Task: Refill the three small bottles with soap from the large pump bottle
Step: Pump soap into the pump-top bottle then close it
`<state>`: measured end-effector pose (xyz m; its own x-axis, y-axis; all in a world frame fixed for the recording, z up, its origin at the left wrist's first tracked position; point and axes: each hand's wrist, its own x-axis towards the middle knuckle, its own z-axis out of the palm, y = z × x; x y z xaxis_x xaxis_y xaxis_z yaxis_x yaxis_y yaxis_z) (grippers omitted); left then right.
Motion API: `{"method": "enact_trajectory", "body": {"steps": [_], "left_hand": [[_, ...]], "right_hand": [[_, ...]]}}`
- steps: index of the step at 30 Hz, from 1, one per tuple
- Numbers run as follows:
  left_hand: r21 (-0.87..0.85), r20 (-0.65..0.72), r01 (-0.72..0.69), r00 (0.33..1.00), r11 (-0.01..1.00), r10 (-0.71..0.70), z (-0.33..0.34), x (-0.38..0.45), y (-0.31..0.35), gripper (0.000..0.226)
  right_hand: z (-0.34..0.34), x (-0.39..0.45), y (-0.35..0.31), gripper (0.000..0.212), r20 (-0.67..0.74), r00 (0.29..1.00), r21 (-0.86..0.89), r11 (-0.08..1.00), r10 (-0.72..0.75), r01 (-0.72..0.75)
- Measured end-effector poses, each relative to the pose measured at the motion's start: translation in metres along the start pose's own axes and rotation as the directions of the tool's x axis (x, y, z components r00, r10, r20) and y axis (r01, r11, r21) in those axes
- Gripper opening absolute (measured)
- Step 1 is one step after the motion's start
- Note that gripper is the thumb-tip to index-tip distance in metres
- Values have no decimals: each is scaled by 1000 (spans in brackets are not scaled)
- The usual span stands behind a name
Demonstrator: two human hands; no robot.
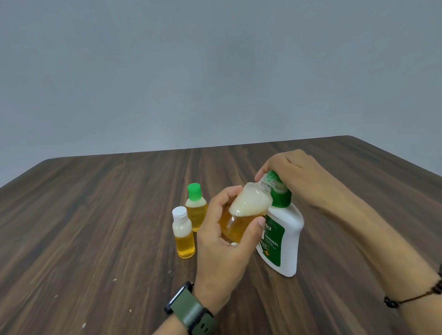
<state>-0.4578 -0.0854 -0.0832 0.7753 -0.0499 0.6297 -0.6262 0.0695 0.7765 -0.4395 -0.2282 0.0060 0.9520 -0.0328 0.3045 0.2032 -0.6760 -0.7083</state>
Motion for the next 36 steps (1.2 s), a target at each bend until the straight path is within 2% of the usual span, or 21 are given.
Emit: {"method": "enact_trajectory", "body": {"steps": [22,30,34,36], "left_hand": [[40,-1,7,1000,999,-7,-2,-1,1,44],[31,19,0,1000,1000,-1,-3,-2,-1,44],[11,9,13,1000,1000,-13,-4,0,-1,46],[14,13,18,1000,1000,-19,-4,0,0,47]], "right_hand": [[6,-3,1,39,-59,998,-4,1000,-14,13],[7,-5,5,39,-20,1000,7,1000,-6,6],[2,-2,-1,48,-14,999,-3,999,-38,38],[1,-1,0,41,-31,999,10,1000,-24,24]]}}
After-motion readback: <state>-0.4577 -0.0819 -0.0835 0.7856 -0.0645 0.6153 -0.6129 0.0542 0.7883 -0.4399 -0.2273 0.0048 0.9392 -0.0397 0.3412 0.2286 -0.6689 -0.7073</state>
